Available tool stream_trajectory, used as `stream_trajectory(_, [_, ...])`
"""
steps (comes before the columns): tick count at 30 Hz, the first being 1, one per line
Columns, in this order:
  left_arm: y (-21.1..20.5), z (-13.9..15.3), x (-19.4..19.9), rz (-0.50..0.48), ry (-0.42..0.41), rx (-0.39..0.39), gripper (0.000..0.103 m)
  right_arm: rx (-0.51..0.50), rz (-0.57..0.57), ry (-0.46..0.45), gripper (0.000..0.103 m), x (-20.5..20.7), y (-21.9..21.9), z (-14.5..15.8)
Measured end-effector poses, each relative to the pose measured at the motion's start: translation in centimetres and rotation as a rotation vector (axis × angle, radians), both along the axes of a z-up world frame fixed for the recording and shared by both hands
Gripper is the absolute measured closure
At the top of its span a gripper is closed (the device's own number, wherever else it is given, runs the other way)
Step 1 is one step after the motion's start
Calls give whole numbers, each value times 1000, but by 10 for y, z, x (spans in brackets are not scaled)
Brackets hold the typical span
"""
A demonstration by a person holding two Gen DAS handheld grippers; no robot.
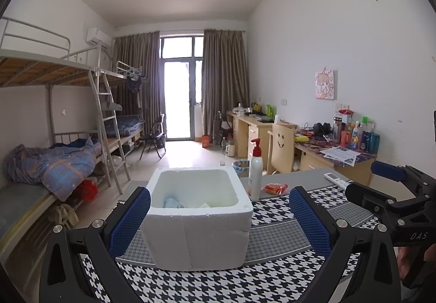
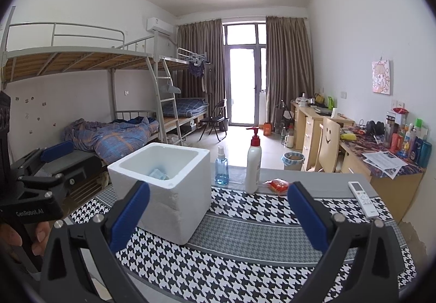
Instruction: Organize soft objects
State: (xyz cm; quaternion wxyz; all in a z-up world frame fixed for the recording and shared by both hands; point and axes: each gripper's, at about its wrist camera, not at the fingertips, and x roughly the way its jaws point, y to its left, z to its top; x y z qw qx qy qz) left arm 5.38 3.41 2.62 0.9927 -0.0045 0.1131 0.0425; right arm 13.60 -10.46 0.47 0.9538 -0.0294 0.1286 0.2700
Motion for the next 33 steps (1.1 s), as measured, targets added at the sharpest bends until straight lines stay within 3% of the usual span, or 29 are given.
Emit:
stream_trajectory(16, [-6, -12, -23, 51, -55, -10, 1, 37, 16, -48, 1, -17, -9, -18])
stream_trajectory(33, [1, -26, -28, 83, -69, -29, 1, 67, 23, -28, 1, -18, -14, -39])
